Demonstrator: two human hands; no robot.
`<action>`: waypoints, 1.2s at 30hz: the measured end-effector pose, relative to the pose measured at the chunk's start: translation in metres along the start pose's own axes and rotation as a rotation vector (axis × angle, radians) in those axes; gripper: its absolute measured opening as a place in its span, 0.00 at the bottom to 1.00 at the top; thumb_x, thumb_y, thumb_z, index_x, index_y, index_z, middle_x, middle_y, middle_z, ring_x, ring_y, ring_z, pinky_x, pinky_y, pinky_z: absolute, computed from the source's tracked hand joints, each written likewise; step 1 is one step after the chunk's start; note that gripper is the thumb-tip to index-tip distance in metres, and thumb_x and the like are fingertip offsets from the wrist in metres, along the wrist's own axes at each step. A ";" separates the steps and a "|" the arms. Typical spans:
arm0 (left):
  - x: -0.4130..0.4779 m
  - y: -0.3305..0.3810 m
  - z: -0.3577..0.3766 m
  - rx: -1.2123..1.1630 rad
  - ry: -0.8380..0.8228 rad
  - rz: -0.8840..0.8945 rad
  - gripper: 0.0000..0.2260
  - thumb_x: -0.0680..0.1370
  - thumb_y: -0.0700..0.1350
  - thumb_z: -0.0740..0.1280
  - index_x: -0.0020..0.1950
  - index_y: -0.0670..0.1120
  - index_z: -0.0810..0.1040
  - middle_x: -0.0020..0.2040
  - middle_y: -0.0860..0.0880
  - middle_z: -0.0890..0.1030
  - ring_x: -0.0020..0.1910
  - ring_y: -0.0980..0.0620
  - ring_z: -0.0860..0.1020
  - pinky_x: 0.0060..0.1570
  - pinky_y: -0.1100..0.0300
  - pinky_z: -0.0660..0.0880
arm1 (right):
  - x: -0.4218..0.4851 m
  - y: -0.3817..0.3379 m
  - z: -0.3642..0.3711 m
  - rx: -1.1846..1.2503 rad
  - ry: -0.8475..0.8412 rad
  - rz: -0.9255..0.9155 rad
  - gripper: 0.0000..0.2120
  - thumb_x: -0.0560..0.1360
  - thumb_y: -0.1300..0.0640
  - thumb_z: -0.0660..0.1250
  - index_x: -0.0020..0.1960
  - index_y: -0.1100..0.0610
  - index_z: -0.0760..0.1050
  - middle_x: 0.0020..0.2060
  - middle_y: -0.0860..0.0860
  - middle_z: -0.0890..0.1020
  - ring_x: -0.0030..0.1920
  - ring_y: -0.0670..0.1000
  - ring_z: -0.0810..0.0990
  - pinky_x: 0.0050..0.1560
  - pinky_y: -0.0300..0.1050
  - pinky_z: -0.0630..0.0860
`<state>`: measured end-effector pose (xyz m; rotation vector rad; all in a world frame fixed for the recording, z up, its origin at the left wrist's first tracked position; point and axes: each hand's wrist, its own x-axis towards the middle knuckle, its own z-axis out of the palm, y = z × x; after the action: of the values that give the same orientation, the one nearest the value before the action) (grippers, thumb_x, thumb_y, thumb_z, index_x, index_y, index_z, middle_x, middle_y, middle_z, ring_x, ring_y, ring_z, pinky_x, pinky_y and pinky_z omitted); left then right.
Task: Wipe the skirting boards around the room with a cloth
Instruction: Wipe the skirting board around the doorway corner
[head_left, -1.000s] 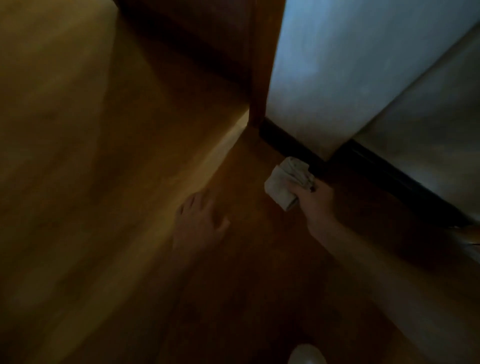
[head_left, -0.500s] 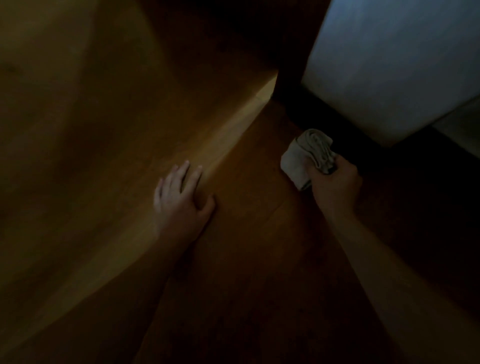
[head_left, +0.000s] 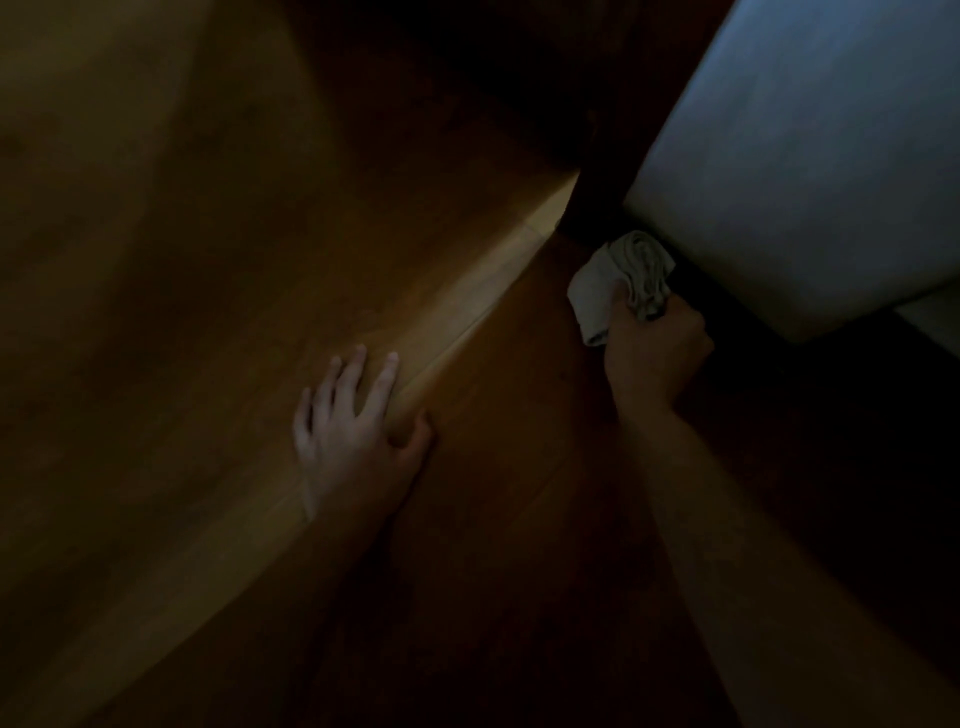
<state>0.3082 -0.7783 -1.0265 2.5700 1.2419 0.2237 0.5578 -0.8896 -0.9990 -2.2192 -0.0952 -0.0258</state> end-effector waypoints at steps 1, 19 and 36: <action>0.000 -0.001 0.001 0.002 0.008 0.002 0.32 0.75 0.63 0.65 0.78 0.56 0.65 0.79 0.48 0.64 0.79 0.46 0.59 0.74 0.38 0.56 | 0.000 0.001 0.000 0.005 0.016 0.013 0.18 0.75 0.44 0.71 0.52 0.59 0.81 0.46 0.52 0.84 0.42 0.44 0.78 0.40 0.38 0.73; 0.000 0.002 -0.001 0.017 0.006 0.013 0.32 0.76 0.60 0.68 0.79 0.54 0.64 0.79 0.46 0.63 0.79 0.44 0.58 0.73 0.36 0.55 | -0.001 0.017 -0.023 -0.072 0.033 -0.006 0.15 0.74 0.45 0.71 0.46 0.58 0.81 0.37 0.45 0.78 0.31 0.34 0.68 0.28 0.31 0.63; -0.001 -0.001 0.004 -0.002 0.060 0.026 0.30 0.76 0.60 0.66 0.77 0.54 0.67 0.78 0.46 0.66 0.77 0.43 0.62 0.72 0.35 0.58 | -0.001 0.018 -0.034 -0.209 0.029 0.000 0.17 0.74 0.41 0.69 0.35 0.50 0.70 0.28 0.41 0.68 0.28 0.39 0.67 0.27 0.35 0.62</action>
<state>0.3081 -0.7797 -1.0309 2.5966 1.2286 0.3089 0.5588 -0.9272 -0.9926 -2.4268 -0.0796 -0.0702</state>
